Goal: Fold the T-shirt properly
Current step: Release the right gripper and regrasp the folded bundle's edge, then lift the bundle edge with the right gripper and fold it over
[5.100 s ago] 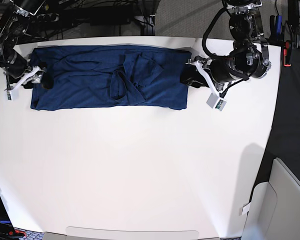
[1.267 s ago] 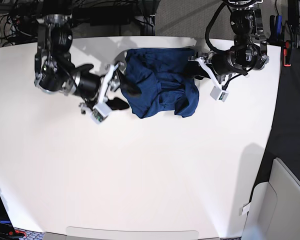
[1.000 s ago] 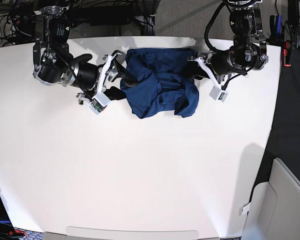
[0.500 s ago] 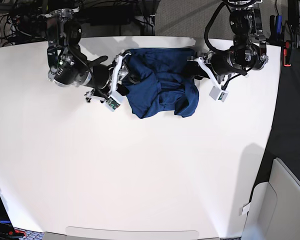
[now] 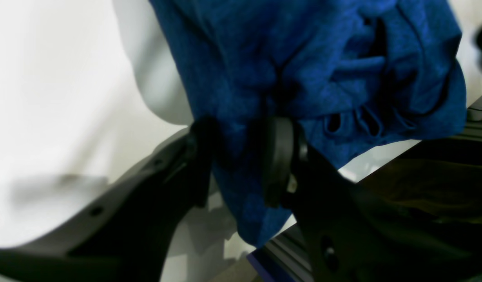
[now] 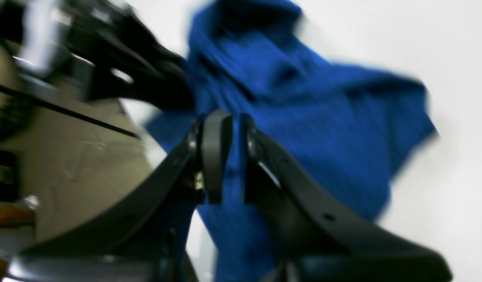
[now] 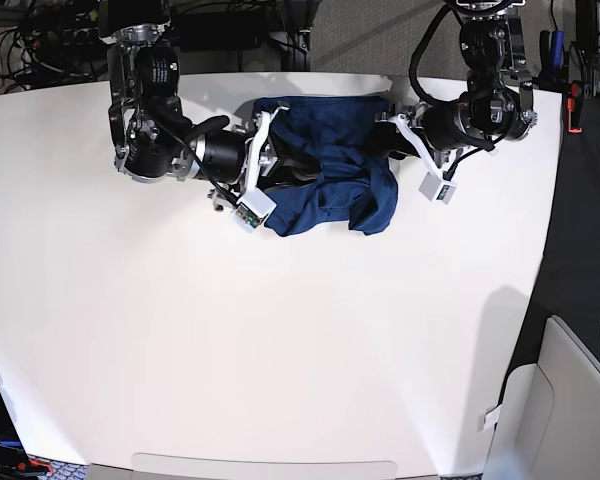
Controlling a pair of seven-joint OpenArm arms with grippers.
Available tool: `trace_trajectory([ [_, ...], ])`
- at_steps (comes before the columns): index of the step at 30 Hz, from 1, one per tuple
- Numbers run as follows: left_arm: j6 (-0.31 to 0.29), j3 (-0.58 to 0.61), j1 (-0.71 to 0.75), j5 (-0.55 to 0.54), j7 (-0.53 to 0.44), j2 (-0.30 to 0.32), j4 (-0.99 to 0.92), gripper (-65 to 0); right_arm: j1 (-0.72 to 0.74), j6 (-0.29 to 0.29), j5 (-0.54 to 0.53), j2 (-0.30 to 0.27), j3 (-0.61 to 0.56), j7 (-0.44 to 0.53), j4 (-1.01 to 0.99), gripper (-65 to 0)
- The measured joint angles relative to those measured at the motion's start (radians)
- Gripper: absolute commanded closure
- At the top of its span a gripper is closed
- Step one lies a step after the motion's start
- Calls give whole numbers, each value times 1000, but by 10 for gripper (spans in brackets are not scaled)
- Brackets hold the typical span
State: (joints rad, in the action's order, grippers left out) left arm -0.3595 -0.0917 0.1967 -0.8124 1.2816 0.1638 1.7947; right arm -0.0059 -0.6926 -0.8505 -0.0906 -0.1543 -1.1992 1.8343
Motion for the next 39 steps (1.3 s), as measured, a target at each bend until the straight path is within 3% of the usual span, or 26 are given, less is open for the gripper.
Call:
trace_trajectory([
  [8,0,0,10,-3,-2,0,0,-206,16,0,-46,8,-80,4,1,-64],
  [10,0,0,14,-3,-3,2,0,-206,13,-1,3,2,-57,4,11,-114],
  [12,0,0,14,-2,-3,2,0,-206,-9,0,92,-6,12,-2,65,-208],
  [16,0,-1,14,-2,-4,2,0,-206,-42,1,101,-34,93,2,144,-325],
  [22,0,-1,17,-3,-3,0,0,-206,-51,0,106,-107,166,0,152,-326],
  [28,0,6,16,-1,-3,-1,0,-206,-45,0,156,-96,212,10,65,-326],
  [32,0,6,16,0,-3,-3,0,-206,-44,1,189,-66,209,84,-25,-325],
  [39,0,6,16,0,-3,-3,0,-206,-44,1,198,-35,203,89,-93,-325],
])
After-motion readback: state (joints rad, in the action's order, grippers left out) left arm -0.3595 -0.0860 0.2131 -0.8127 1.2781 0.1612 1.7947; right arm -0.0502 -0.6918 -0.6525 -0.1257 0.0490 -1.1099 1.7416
